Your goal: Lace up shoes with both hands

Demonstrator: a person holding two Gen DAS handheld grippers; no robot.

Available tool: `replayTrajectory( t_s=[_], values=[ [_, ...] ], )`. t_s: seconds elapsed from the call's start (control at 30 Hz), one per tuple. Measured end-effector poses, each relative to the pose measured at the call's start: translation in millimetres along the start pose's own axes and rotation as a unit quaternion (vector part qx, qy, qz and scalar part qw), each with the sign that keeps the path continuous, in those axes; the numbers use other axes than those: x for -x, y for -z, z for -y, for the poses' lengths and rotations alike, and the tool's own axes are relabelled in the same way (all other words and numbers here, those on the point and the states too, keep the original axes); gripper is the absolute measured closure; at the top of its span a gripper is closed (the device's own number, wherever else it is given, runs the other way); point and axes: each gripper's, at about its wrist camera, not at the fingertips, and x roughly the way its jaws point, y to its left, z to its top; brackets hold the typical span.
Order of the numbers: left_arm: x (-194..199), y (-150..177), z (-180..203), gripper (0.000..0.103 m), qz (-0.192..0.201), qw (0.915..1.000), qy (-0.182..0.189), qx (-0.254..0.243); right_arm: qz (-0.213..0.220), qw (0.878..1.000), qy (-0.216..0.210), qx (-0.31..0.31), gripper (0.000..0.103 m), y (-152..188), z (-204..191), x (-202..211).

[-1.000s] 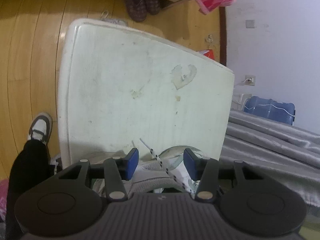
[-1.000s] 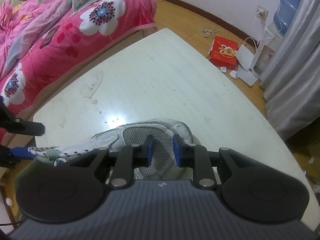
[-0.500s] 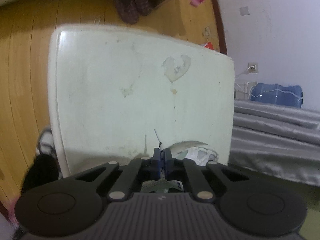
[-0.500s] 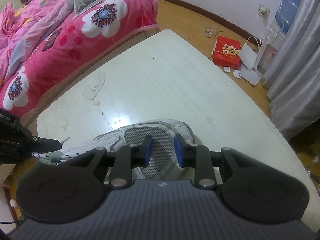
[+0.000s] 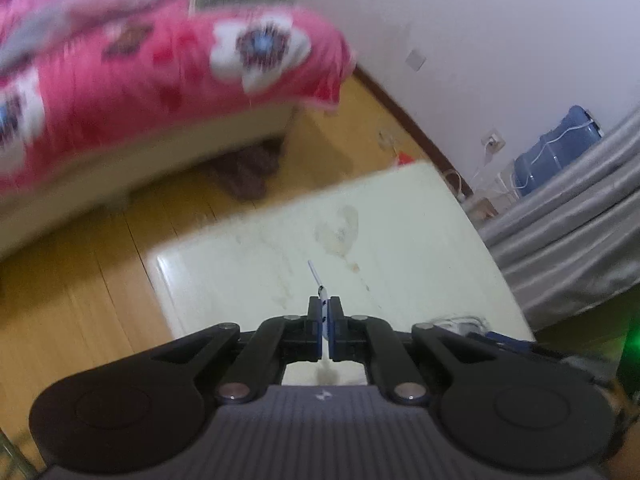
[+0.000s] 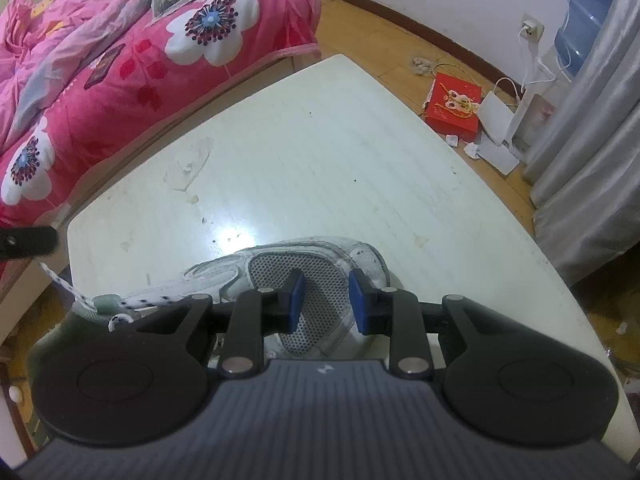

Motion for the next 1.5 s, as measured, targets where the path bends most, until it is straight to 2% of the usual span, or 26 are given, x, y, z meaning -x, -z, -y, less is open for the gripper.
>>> replayTrajectory(
  t_s=[0.07, 0.3, 0.73, 0.9, 1.1, 1.5],
  values=[
    [9.4, 0.6, -0.4, 0.100, 0.012, 0.9999, -0.006, -0.010, -0.002, 1.000, 0.001, 0.000, 0.079, -0.6, -0.5, -0.4],
    [32.8, 4.0, -12.4, 0.100, 0.037, 0.9993, -0.003, 0.008, -0.008, 1.000, 0.005, 0.002, 0.079, -2.3, -1.8, -1.8],
    [65.3, 11.7, -56.2, 0.100, 0.049, 0.9971, -0.028, 0.052, -0.010, 1.000, 0.009, 0.008, 0.079, -2.2, -3.6, -2.6],
    [72.3, 15.5, -70.1, 0.100, 0.038, 0.9963, -0.041, 0.066, -0.011, 1.000, 0.008, 0.010, 0.079, -2.8, -2.8, -2.5],
    [81.9, 20.2, -77.9, 0.100, 0.033, 0.9959, -0.029, 0.079, -0.012, 1.000, 0.006, 0.010, 0.079, -3.1, -1.5, -2.4],
    [96.9, 17.8, -90.0, 0.100, 0.024, 0.9942, -0.056, 0.089, -0.013, 1.000, -0.006, 0.007, 0.079, -3.9, 1.3, -2.8]
  ],
)
